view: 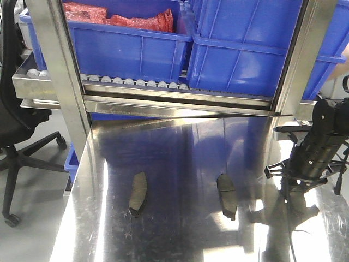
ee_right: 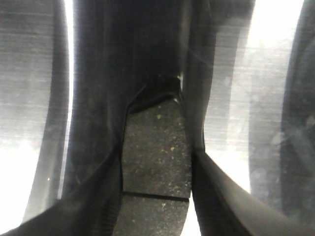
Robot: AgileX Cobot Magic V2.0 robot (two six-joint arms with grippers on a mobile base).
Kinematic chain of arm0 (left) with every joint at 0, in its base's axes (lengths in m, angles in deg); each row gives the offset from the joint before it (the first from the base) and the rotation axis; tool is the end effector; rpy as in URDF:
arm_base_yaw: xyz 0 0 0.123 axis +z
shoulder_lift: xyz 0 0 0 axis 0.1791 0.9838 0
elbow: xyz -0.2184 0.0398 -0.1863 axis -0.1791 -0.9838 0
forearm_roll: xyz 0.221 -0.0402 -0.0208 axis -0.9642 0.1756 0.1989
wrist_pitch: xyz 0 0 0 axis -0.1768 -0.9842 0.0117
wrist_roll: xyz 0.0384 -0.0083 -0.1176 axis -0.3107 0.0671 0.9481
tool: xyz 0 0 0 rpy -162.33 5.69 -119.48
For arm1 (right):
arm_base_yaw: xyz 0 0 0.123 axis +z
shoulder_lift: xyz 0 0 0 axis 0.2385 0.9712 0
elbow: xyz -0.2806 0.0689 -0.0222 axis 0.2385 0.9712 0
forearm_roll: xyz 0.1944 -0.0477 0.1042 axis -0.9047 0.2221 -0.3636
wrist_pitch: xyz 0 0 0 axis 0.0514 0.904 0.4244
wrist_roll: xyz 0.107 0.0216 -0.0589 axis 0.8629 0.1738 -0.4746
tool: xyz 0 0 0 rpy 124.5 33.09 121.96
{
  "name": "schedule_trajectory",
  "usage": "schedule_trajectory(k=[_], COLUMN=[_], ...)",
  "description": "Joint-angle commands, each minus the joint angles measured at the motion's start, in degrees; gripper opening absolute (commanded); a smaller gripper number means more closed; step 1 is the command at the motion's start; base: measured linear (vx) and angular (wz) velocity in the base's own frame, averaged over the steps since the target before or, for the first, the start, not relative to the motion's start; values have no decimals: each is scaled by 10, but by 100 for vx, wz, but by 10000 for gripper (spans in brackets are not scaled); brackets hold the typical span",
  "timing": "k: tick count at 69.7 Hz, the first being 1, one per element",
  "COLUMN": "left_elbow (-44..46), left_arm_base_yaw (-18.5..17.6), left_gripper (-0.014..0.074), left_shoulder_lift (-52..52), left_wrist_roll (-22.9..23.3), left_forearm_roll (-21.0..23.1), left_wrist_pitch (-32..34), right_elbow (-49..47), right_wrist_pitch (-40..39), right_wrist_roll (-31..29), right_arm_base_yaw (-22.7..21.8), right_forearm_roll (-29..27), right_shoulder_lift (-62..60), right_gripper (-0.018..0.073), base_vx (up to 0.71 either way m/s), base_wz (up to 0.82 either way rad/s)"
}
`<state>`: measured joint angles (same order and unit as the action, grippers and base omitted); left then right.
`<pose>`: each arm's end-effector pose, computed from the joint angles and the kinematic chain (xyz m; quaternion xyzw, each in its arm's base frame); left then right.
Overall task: Move and align brake pads A on conveyor
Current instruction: 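Lift the brake pad with the right gripper off the table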
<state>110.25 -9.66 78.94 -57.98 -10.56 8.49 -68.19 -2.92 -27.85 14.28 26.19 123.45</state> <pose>0.0830 -0.0124 0.3402 0.0765 0.8668 -0.0509 0.4902 0.3484 0.0046 0.1474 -0.0433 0.9985 0.0053 0.0325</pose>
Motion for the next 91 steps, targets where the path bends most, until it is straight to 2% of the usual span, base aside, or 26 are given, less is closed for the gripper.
schedule_trajectory(k=[1, 30, 47, 72, 91], left_elbow=[16, 16, 16, 16, 16], left_arm_base_yaw=[-2, -2, -2, -2, -2], left_gripper=[-6, -6, -6, -6, -6], left_shoulder_lift=[1, 1, 1, 1, 1], left_wrist_roll=[0, 0, 0, 0, 0], left_forearm_roll=[-7, -7, -7, -7, -7], left_wrist_pitch=[51, 51, 51, 51, 51], right_elbow=[-11, -1, 110, 264, 318], right_wrist_pitch=[12, 10, -43, -76, -70], right_wrist_roll=[-6, -11, -26, -26, -26], right_arm_base_yaw=[0, 0, 0, 0, 0], right_forearm_roll=[-1, -47, -55, -70, -76], right_shoulder_lift=[-52, -270, -445, -717, -818], right_gripper=[-8, -3, -3, -3, -3], base_vx=[0, 0, 0, 0, 0], base_wz=[0, 0, 0, 0, 0])
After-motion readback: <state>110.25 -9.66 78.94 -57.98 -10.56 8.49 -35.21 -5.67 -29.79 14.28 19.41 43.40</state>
